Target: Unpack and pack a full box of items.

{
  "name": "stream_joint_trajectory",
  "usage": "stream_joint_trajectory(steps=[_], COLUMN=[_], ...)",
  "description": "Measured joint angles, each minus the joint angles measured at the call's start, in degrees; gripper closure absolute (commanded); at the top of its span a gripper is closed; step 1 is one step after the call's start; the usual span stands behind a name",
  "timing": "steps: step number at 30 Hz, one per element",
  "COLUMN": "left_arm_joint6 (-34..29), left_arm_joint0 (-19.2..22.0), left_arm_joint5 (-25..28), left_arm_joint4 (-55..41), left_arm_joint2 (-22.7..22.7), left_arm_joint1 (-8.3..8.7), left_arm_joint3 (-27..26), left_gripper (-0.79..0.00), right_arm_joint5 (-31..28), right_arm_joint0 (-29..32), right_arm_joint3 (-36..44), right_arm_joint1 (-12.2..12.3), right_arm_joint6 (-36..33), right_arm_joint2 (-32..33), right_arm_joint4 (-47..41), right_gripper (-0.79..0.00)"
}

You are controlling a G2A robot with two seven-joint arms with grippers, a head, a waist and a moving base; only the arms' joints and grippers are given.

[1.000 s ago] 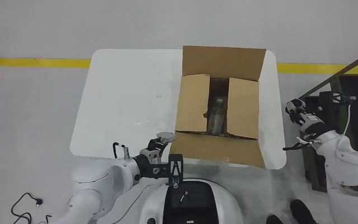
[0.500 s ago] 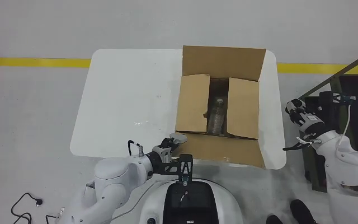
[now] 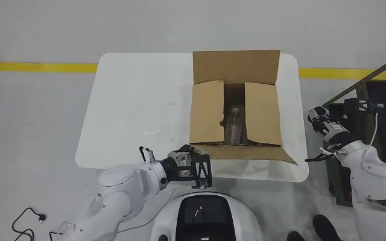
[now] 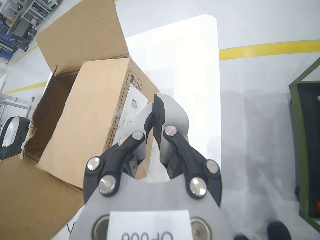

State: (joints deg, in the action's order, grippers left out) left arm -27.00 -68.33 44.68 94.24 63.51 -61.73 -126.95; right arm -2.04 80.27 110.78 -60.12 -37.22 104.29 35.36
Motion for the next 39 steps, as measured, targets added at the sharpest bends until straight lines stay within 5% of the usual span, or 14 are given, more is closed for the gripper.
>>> stream_joint_trajectory(steps=[11, 12, 13, 14, 39], left_arm_joint6=[-7.94, -8.19, -8.62, -8.98, -10.39], left_arm_joint0=[-1.58, -1.58, -1.47, -1.31, 16.83], left_arm_joint5=[3.50, 3.54, 3.36, 3.00, -22.08], left_arm_joint4=[-16.08, -16.74, -17.31, -17.59, -10.01], left_arm_joint2=[2.69, 2.75, 2.80, 2.79, -12.52], left_arm_joint1=[0.39, 0.42, 0.44, 0.45, -4.76], left_arm_joint3=[-3.13, -3.16, -3.05, -2.84, 16.64], left_gripper=[0.000, -0.114, -0.508, -0.785, -0.785], right_arm_joint5=[0.00, 0.00, 0.00, 0.00, 0.00], right_arm_joint0=[0.00, 0.00, 0.00, 0.00, 0.00], right_arm_joint3=[0.00, 0.00, 0.00, 0.00, 0.00], right_arm_joint1=[0.00, 0.00, 0.00, 0.00, 0.00], right_arm_joint6=[0.00, 0.00, 0.00, 0.00, 0.00], right_arm_joint2=[0.00, 0.00, 0.00, 0.00, 0.00], right_arm_joint4=[0.00, 0.00, 0.00, 0.00, 0.00], right_gripper=[0.000, 0.000, 0.000, 0.000, 0.000])
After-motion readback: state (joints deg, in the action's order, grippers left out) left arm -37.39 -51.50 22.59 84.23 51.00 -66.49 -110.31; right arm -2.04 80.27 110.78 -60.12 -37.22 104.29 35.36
